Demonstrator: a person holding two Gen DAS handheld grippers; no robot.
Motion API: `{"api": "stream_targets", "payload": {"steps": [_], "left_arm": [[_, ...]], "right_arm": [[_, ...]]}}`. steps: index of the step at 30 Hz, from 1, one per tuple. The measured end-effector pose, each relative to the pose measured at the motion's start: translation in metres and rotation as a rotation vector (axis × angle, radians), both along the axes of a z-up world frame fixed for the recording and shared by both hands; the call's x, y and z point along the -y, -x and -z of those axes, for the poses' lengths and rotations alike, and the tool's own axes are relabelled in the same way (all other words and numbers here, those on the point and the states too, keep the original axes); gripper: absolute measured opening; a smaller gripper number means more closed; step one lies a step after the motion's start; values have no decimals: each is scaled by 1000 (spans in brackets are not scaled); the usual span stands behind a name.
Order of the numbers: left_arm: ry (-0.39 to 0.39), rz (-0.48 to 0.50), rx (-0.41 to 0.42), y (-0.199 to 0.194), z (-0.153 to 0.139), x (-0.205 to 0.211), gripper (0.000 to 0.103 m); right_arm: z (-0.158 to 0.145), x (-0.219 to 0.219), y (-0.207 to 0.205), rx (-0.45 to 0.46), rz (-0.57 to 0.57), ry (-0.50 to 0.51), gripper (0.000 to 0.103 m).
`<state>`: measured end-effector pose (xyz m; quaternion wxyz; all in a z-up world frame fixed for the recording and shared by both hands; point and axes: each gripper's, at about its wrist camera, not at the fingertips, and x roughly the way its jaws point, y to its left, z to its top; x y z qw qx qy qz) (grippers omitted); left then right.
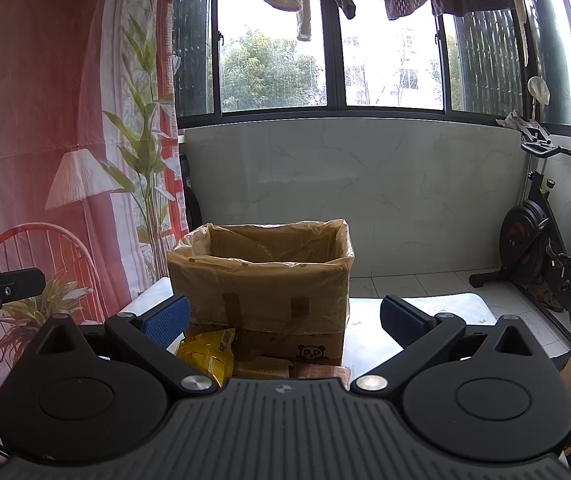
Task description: Organize snacks
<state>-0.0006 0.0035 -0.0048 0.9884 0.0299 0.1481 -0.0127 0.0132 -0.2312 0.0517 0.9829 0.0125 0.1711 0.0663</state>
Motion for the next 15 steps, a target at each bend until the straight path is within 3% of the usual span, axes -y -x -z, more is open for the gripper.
{"api": "stream_targets", "payload": {"steps": [15], "left_arm": [[22, -17, -34, -4, 3, -2, 102]], "right_arm": [[1, 0, -1, 0, 3, 0, 103]]}}
